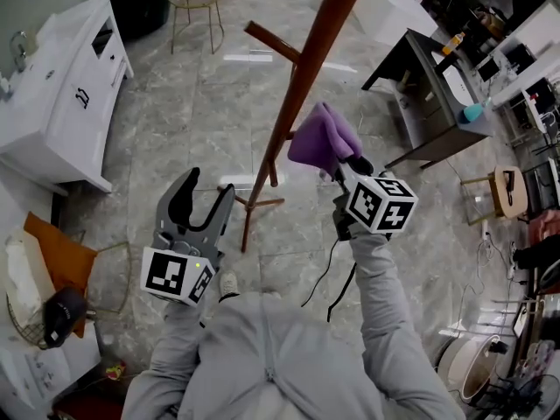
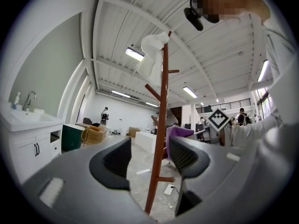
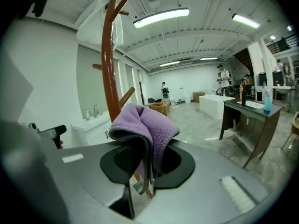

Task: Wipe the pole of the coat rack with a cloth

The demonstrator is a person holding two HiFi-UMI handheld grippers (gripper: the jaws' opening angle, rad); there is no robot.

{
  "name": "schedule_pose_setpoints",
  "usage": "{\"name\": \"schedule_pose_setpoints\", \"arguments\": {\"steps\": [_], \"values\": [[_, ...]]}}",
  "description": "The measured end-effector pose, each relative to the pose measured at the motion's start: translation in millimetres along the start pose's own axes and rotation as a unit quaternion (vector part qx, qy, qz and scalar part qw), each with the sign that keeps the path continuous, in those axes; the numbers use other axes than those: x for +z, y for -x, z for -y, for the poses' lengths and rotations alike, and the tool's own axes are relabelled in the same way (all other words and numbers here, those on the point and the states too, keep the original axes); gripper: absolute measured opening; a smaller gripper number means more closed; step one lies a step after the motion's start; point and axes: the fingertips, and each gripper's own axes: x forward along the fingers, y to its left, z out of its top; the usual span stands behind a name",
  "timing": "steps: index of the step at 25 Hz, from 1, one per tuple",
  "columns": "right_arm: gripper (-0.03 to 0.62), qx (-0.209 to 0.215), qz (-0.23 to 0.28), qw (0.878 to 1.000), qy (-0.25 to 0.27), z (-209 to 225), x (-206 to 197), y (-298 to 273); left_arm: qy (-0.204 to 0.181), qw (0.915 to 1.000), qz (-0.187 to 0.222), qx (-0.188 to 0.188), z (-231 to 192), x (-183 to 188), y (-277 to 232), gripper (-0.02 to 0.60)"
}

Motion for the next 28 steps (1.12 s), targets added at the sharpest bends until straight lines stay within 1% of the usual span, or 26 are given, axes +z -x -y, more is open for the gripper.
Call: {"name": "schedule_pose_setpoints", "arguments": {"steps": [10, 13, 14, 15, 17, 18, 20, 21, 23, 25, 28], "values": [[0.064, -0.066, 0.023, 0.998, -0.008, 58, 8, 48, -0.001, 0.9995, -0.002, -0.031, 22, 0, -19, 0.276], [0.063, -0.080, 0.042, 0.996, 0.010, 65, 13, 69, -0.003, 0.9993, -0.004, -0.036, 27, 0, -19, 0.276], [0.063, -0.074, 0.053, 0.995, 0.027, 61, 16, 75, -0.003, 0.9994, -0.004, -0.035, 28, 0, -19, 0.276], [0.064, -0.060, 0.065, 0.995, 0.050, 51, 19, 80, -0.003, 0.9994, -0.005, -0.034, 28, -1, -18, 0.276], [0.063, -0.007, 0.083, 0.990, 0.113, 21, 23, 84, -0.003, 0.9995, -0.007, -0.030, 27, -1, -16, 0.276], [0.064, 0.023, 0.084, 0.985, 0.148, 4, 22, 83, -0.003, 0.9996, -0.007, -0.028, 26, -1, -15, 0.276], [0.063, 0.075, 0.069, 0.971, 0.216, -28, 15, 76, -0.003, 0.9997, -0.007, -0.023, 24, 0, -12, 0.276], [0.064, 0.098, 0.059, 0.962, 0.248, -42, 10, 71, -0.003, 0.9998, -0.007, -0.020, 23, 0, -10, 0.276], [0.064, 0.140, 0.040, 0.940, 0.310, -69, 1, 60, -0.003, 0.9999, -0.006, -0.012, 19, 1, -6, 0.276], [0.063, 0.166, 0.028, 0.915, 0.367, -90, -6, 47, -0.003, 1.0000, -0.005, -0.002, 14, 1, -1, 0.276], [0.064, 0.176, 0.005, 0.876, 0.449, -107, -21, 22, -0.002, 0.9999, -0.004, 0.013, 5, 1, 9, 0.276]]}}
